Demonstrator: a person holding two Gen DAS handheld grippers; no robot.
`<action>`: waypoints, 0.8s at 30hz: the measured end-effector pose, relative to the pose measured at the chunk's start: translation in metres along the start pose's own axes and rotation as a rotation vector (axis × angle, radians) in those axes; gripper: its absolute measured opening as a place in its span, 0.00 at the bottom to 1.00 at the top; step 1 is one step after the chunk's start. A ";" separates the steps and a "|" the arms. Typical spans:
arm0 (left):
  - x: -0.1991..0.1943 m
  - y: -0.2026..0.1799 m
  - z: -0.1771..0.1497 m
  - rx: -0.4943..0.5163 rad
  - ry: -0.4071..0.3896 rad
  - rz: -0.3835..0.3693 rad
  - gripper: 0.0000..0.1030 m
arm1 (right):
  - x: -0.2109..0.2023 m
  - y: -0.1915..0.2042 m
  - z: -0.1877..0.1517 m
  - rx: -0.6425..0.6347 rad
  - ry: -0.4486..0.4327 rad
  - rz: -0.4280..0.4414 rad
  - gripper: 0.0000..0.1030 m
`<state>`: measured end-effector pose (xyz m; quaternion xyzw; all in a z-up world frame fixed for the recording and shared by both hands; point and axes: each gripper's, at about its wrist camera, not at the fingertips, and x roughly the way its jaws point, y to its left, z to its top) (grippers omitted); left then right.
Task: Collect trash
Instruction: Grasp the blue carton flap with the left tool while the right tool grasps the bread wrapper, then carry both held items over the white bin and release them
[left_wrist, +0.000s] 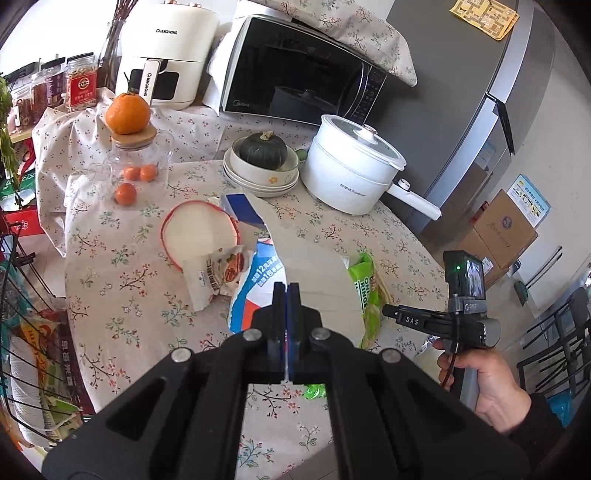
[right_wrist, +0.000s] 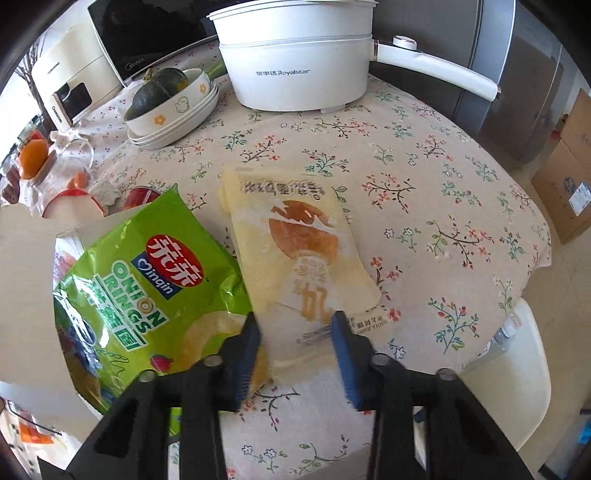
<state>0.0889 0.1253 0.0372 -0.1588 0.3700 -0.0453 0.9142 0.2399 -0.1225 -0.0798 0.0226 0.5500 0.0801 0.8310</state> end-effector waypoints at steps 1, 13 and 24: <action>0.001 -0.002 0.000 0.003 0.001 -0.006 0.00 | -0.003 -0.003 0.000 0.002 -0.007 0.003 0.16; -0.004 -0.032 0.007 0.033 -0.042 -0.082 0.00 | -0.059 -0.048 0.001 0.026 -0.133 0.034 0.02; -0.004 -0.079 0.011 0.078 -0.068 -0.174 0.00 | -0.102 -0.085 -0.011 0.044 -0.206 0.064 0.02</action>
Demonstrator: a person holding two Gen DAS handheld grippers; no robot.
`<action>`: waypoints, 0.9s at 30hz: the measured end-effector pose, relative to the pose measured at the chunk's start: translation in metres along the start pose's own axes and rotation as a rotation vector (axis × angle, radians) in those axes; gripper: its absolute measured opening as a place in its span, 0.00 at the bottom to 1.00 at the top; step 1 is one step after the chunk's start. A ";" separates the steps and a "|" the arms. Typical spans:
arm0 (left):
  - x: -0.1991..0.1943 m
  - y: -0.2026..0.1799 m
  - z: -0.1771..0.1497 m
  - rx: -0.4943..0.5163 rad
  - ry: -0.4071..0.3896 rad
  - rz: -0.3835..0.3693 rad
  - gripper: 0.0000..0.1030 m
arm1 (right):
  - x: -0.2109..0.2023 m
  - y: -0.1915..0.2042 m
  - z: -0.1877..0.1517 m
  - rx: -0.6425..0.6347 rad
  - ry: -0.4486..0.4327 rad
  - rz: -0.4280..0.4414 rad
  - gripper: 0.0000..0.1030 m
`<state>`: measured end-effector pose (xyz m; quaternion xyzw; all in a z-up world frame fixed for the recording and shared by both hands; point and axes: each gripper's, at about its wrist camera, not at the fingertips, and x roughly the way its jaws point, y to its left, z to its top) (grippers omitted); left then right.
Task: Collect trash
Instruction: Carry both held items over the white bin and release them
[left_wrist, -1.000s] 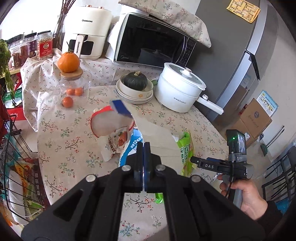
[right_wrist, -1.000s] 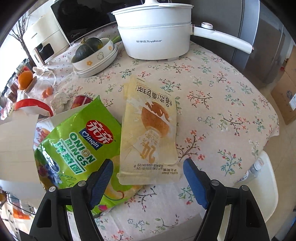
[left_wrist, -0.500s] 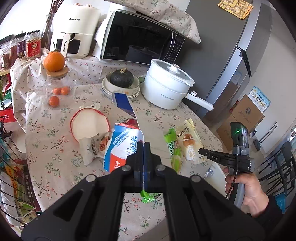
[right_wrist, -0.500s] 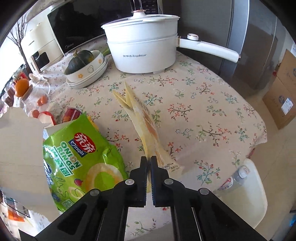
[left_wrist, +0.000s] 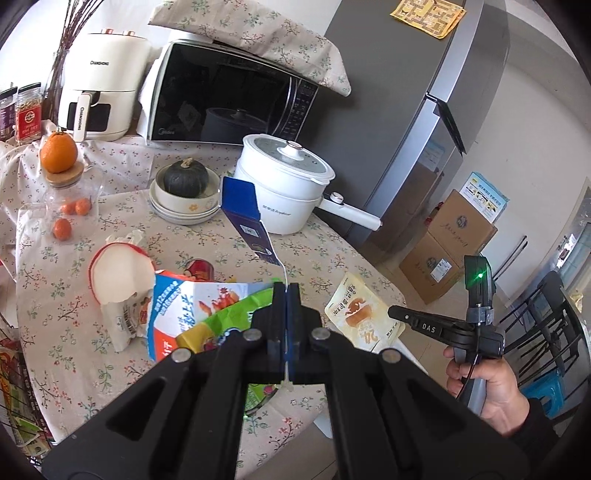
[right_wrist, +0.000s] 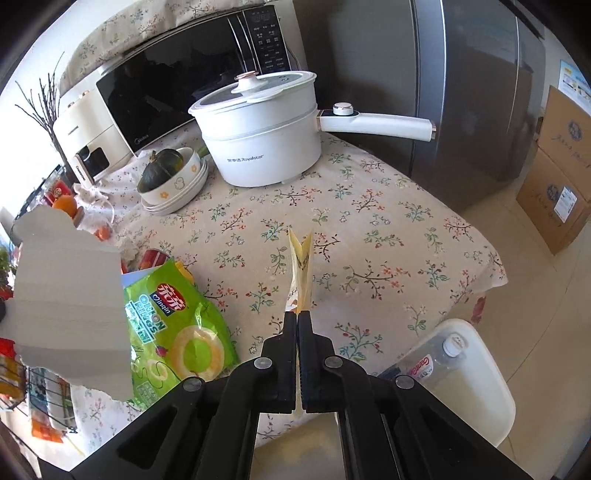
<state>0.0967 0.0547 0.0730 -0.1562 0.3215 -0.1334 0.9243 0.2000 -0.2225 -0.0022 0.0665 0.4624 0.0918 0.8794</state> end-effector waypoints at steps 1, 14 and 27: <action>0.002 -0.006 0.000 0.008 0.003 -0.010 0.00 | -0.005 -0.004 -0.001 0.002 -0.008 0.001 0.02; 0.047 -0.078 -0.021 0.101 0.099 -0.144 0.00 | -0.047 -0.086 -0.024 0.081 -0.044 -0.047 0.02; 0.114 -0.157 -0.083 0.229 0.264 -0.245 0.00 | -0.062 -0.166 -0.068 0.187 0.002 -0.129 0.02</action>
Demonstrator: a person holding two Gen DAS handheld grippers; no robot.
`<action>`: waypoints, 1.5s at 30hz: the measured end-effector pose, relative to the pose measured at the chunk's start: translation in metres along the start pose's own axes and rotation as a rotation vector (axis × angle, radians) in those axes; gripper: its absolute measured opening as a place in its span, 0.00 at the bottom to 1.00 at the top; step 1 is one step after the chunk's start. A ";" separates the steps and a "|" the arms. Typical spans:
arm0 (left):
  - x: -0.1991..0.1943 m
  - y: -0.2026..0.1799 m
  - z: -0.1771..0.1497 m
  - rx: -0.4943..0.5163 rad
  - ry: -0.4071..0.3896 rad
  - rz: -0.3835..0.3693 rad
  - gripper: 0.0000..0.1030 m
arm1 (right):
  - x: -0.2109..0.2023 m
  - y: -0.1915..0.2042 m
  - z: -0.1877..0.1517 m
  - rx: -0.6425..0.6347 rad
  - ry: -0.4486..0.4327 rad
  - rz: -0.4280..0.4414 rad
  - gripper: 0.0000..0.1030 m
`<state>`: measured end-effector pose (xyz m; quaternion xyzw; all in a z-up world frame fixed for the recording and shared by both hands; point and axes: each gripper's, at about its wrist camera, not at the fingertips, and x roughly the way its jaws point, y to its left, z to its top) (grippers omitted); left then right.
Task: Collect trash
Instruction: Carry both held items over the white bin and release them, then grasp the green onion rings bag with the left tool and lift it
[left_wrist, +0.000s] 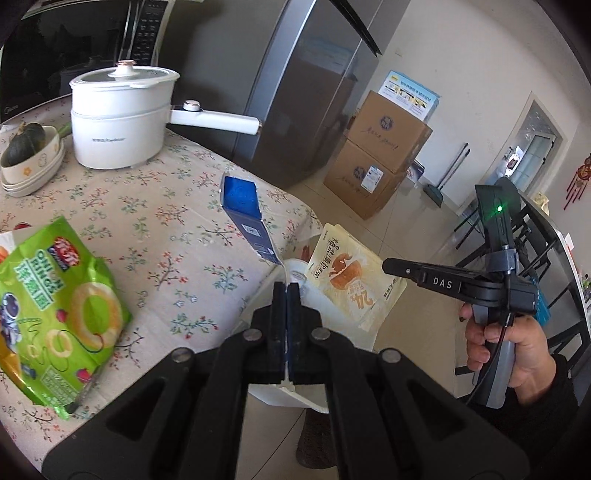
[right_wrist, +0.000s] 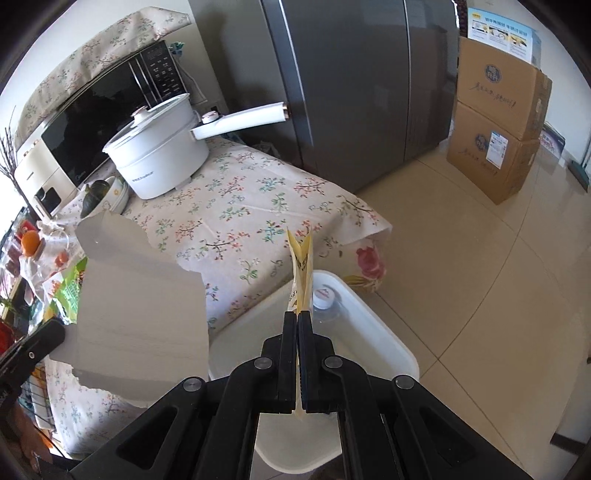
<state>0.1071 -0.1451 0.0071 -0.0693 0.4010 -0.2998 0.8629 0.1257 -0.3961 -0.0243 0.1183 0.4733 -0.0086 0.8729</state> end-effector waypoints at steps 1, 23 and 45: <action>0.008 -0.004 -0.003 0.006 0.013 -0.003 0.00 | 0.000 -0.004 -0.002 0.008 0.004 -0.005 0.02; 0.097 -0.022 -0.035 0.059 0.198 0.106 0.05 | 0.017 -0.035 -0.013 0.032 0.075 -0.061 0.02; 0.032 0.019 -0.031 0.065 0.146 0.321 0.81 | 0.039 -0.029 -0.017 0.081 0.172 -0.053 0.27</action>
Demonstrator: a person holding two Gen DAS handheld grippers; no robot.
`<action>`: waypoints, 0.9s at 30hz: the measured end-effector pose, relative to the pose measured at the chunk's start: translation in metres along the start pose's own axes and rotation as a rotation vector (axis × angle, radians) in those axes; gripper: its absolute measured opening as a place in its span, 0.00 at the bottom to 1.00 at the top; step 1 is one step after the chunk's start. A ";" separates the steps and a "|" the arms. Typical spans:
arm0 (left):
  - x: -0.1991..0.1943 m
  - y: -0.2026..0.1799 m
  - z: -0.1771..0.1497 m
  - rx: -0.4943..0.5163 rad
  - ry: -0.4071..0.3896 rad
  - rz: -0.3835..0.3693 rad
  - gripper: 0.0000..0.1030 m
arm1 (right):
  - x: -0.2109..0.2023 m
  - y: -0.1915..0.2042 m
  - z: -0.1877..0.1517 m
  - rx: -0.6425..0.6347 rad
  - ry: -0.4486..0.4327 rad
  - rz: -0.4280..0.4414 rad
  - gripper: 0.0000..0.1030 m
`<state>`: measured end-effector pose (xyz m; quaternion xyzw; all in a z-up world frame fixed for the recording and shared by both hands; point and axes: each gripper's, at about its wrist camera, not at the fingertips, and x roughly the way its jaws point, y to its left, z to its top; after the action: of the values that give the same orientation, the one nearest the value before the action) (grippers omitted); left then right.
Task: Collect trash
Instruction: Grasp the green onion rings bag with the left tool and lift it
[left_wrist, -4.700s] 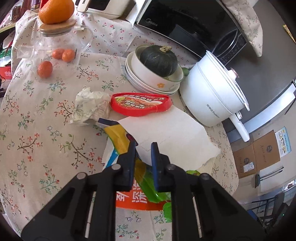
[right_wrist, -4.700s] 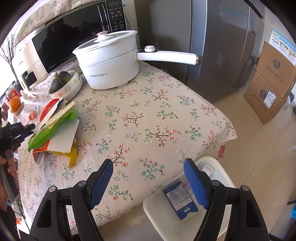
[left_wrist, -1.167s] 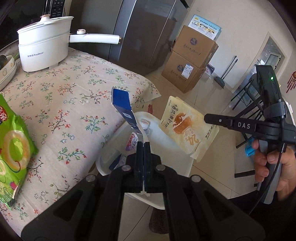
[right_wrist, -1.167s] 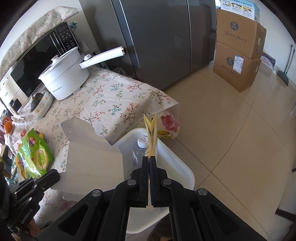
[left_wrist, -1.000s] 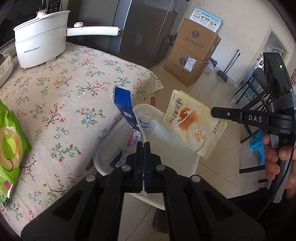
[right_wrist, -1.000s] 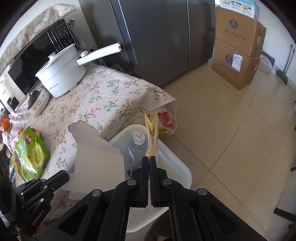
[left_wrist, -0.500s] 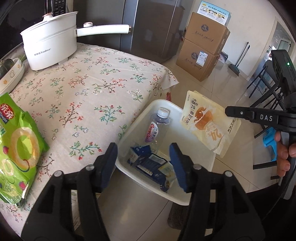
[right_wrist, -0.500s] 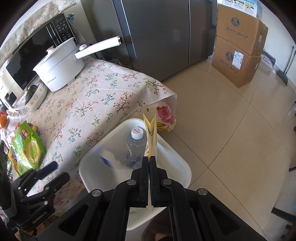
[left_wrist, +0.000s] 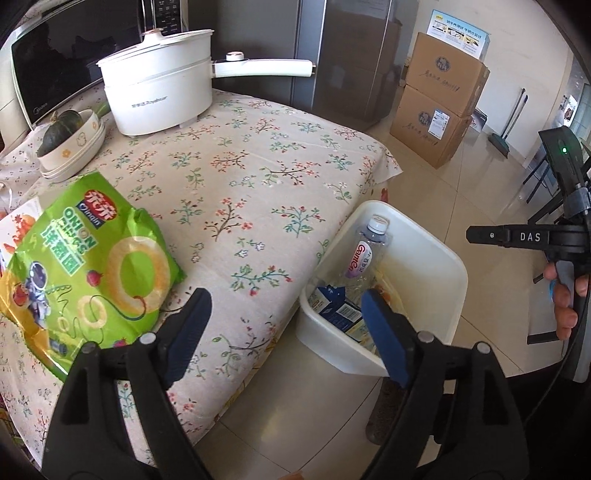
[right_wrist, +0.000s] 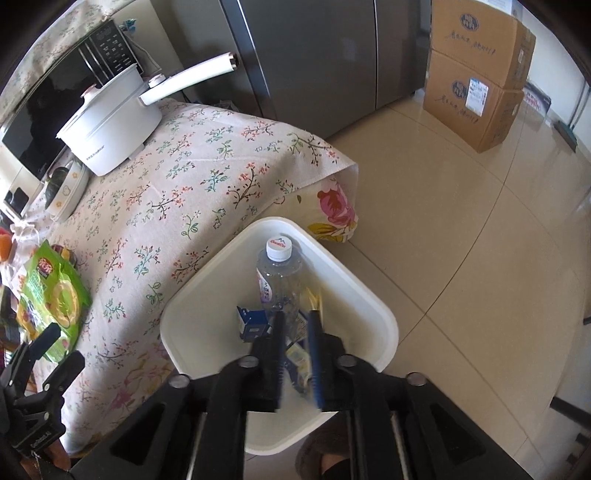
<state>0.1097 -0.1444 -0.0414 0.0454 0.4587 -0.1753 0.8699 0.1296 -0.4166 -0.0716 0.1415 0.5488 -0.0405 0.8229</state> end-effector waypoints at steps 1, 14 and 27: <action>-0.001 0.003 -0.001 -0.003 0.000 0.004 0.81 | -0.001 0.002 0.000 0.001 -0.002 0.000 0.39; -0.027 0.048 -0.008 -0.060 -0.024 0.069 0.81 | -0.008 0.045 0.001 -0.045 -0.018 0.032 0.68; -0.051 0.135 -0.027 -0.248 -0.032 0.147 0.81 | -0.005 0.090 0.000 -0.103 -0.008 0.065 0.72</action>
<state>0.1086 0.0019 -0.0264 -0.0319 0.4583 -0.0537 0.8866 0.1481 -0.3310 -0.0499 0.1166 0.5421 0.0139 0.8321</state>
